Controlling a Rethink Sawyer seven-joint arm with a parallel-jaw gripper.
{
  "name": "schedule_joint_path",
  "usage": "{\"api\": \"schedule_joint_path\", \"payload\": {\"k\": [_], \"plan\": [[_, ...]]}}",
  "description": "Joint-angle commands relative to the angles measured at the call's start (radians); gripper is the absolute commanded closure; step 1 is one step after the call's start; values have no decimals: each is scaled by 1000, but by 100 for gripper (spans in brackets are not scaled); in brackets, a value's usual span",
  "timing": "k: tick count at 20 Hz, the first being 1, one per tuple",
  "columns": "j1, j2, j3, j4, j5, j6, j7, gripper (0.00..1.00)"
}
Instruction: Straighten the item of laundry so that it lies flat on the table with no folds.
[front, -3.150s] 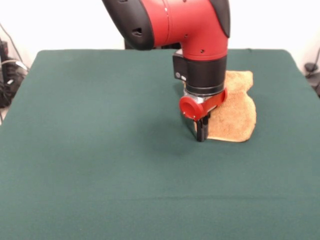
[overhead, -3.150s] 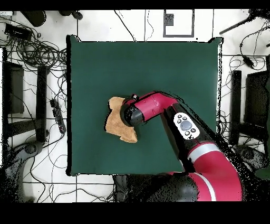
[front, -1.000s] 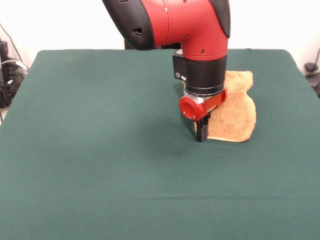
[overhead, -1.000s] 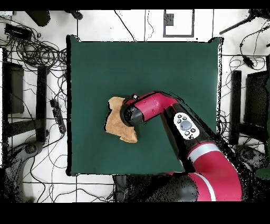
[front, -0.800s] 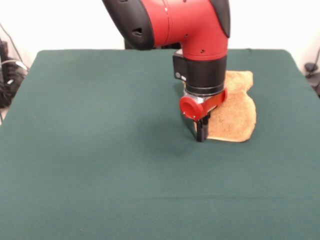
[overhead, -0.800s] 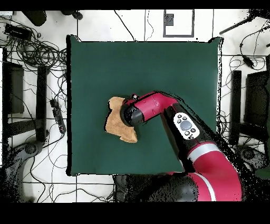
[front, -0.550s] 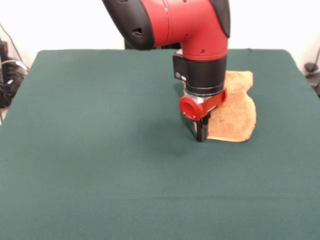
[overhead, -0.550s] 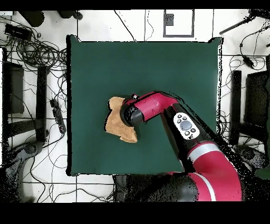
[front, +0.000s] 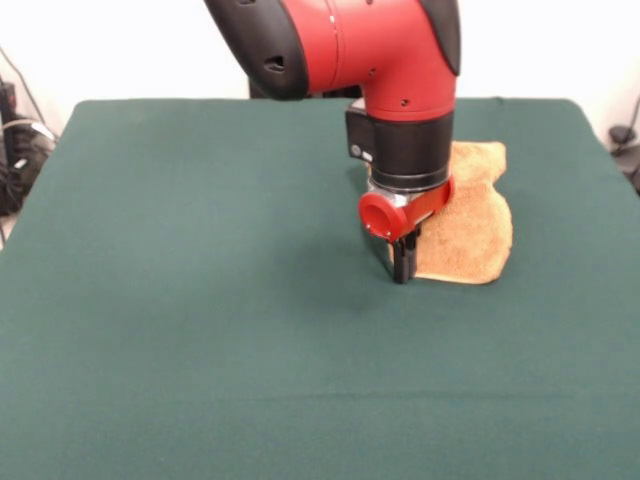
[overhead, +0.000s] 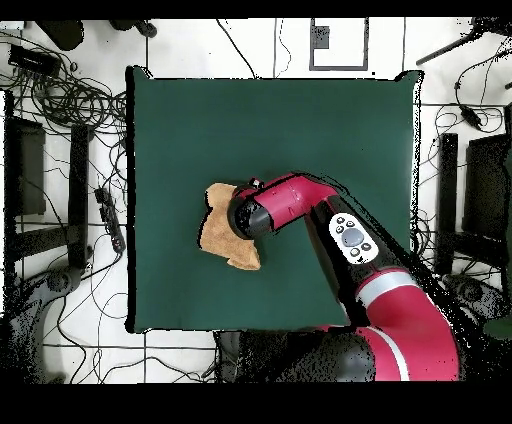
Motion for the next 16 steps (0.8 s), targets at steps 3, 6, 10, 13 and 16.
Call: {"api": "schedule_joint_path", "payload": {"k": [3, 6, 10, 13, 16], "plan": [[25, 249, -57, -101, -114, -75, -7, 100], [25, 250, -56, -102, -114, -76, -6, 100], [24, 253, -56, -103, -115, -77, -8, 100], [23, 256, -56, -105, -117, -80, -9, 100], [22, 257, -55, -105, -116, -80, -10, 100]]}}
